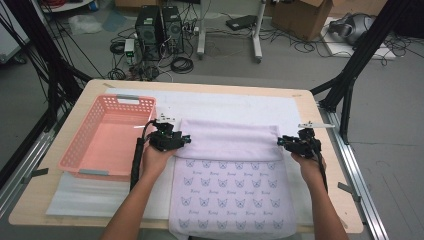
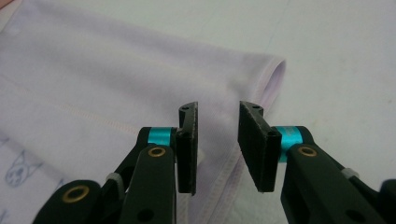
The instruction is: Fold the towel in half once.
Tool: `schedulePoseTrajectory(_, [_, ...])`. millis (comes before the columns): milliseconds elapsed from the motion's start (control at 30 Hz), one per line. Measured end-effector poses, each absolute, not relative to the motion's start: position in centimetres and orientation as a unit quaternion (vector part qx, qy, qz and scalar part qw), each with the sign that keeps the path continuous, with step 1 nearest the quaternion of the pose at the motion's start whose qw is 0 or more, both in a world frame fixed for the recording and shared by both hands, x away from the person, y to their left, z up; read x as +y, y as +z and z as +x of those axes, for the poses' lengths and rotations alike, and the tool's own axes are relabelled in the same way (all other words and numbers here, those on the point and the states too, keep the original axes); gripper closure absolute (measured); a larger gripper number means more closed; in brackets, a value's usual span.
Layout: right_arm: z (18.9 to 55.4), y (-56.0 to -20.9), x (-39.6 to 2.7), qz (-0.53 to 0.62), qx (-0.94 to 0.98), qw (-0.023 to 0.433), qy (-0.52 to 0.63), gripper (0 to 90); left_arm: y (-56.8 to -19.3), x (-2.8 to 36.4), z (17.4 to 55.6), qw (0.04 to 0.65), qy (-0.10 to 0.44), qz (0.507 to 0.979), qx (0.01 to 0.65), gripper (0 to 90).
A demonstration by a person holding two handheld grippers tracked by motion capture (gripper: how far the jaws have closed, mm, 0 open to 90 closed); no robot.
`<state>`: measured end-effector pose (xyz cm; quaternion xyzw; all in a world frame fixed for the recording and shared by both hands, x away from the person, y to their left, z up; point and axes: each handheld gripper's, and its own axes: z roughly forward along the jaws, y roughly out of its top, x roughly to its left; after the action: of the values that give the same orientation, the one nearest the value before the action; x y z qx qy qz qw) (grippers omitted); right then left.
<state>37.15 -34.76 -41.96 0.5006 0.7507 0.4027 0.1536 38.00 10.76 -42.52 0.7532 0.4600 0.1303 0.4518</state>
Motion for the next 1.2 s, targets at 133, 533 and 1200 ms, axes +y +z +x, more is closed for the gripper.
schedulePoseTrajectory(133, [36.5,-42.5,-34.6,0.491,0.761,0.126,0.405,67.3,-43.1,11.0,36.8,0.446,0.125,0.763,0.45,55.3])
schedulePoseTrajectory(533, [34.8,-43.6,-33.6,0.477,0.779,0.137,0.382,85.3,-44.1,10.9,33.9,0.421,0.152,0.791,0.416,87.0])
schedulePoseTrajectory(1200, [25.3,-43.7,-35.6,0.433,0.769,0.168,0.439,85.6,-43.5,12.7,26.0,0.5,0.149,0.778,0.35,86.6])
